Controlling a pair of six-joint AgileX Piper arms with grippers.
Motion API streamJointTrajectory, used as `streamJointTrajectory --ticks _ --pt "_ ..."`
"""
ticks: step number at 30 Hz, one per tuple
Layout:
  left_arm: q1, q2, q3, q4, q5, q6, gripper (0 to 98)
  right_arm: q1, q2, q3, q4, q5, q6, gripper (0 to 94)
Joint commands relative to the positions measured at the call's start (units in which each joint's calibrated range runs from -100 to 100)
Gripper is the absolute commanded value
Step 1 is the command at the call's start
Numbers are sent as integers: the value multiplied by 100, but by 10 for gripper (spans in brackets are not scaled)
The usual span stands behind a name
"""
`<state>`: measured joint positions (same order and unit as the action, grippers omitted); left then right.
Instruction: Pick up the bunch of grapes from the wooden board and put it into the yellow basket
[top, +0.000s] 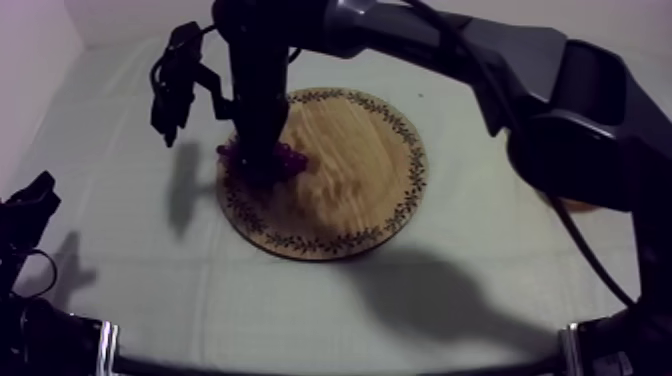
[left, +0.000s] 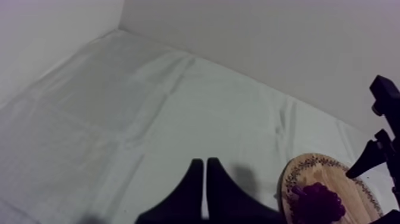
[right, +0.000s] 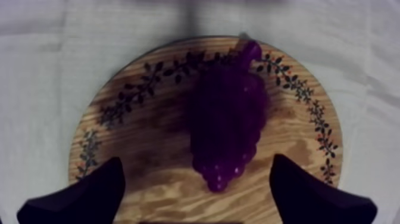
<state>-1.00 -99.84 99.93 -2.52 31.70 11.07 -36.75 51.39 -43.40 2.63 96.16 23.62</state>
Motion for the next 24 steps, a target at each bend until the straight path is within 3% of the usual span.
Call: streamJointTrajectory --ticks 1,16,24 --pt "2 2 -4 1 -2 -1 0 0 188 -231 34 31 6 828" --pt "2 2 -4 1 -2 -1 0 90 1074 -1009 153 37 57 821" --pt "2 2 -4 1 -2 -1 0 106 1367 -1236 207 66 106 729"
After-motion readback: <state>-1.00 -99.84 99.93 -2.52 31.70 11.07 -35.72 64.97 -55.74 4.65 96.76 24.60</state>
